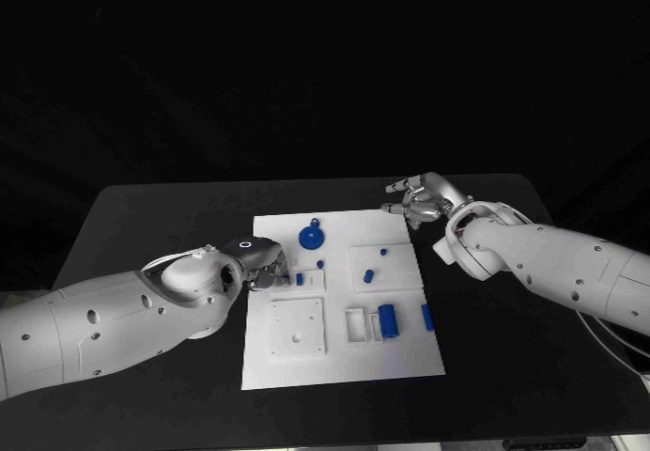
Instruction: Assemble the parts on the task board
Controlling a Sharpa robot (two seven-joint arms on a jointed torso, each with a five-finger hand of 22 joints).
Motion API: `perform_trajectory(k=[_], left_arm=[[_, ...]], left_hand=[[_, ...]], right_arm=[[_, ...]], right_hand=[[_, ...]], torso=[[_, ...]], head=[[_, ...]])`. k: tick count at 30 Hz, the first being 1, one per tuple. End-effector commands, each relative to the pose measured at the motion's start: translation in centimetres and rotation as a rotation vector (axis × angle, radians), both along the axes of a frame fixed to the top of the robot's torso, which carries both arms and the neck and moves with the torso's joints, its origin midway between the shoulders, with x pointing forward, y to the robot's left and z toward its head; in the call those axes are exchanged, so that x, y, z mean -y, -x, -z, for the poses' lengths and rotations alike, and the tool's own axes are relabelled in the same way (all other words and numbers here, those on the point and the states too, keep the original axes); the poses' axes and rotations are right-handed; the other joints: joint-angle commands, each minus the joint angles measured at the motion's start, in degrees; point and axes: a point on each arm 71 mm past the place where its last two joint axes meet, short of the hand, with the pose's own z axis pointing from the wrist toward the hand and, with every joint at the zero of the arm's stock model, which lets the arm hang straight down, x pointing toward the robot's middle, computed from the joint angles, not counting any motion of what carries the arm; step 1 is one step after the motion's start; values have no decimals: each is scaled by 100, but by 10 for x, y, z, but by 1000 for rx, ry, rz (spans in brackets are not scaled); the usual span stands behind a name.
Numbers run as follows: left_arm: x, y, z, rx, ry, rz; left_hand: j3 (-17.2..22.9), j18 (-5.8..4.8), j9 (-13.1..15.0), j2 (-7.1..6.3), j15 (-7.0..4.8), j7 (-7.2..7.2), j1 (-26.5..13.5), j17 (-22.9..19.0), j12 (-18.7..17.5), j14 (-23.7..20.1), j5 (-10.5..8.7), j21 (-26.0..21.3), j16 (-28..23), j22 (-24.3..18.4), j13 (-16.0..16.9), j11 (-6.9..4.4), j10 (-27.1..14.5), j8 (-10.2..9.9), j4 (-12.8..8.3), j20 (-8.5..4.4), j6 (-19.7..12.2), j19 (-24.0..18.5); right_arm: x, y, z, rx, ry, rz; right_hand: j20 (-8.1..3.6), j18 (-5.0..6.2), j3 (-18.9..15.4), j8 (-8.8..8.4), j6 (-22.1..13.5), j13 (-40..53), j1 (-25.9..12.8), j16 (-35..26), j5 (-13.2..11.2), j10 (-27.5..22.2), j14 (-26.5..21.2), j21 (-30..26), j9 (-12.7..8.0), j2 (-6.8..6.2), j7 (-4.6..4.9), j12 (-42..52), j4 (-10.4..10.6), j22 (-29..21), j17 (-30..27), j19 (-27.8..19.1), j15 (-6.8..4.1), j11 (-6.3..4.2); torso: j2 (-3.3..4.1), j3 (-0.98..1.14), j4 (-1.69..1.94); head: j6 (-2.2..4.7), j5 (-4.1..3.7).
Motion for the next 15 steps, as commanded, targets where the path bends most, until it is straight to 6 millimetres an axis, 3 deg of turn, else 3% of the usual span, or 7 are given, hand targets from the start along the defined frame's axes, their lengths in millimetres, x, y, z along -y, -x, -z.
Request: perform_trajectory(k=[1, 15], left_arm=[[-1, 2, 5, -21, -10, 2], [-1, 2, 5, -14, -7, 7]], left_hand=[[183, 114, 15, 26, 26, 15, 60, -8, -28, -27, 403, -39, -24, 102, -9, 16, -24, -44, -219, 14, 44, 17], [467, 138, 15, 8, 35, 34, 65, -19, -49, -34, 553, -10, -38, 111, -21, 26, -34, -84, -377, 24, 71, -5]], right_arm=[[-1, 1, 0, -2, 2, -18], [-1, 1, 1, -3, 2, -18]], right_hand=[[-8, 74, 12, -5, 25, 6, -72, 18, 39, 27, 26, 8, 7, -2, -5, 19, -9, 186, 9, 206, -7, -21], [-8, 76, 6, -5, 21, 6, -73, 9, 51, 25, 23, 3, 7, -5, -6, 17, -7, 185, 5, 206, -8, -21]], torso=[[2, 2, -1], [0, 2, 0]], head=[[3, -4], [17, -10]])
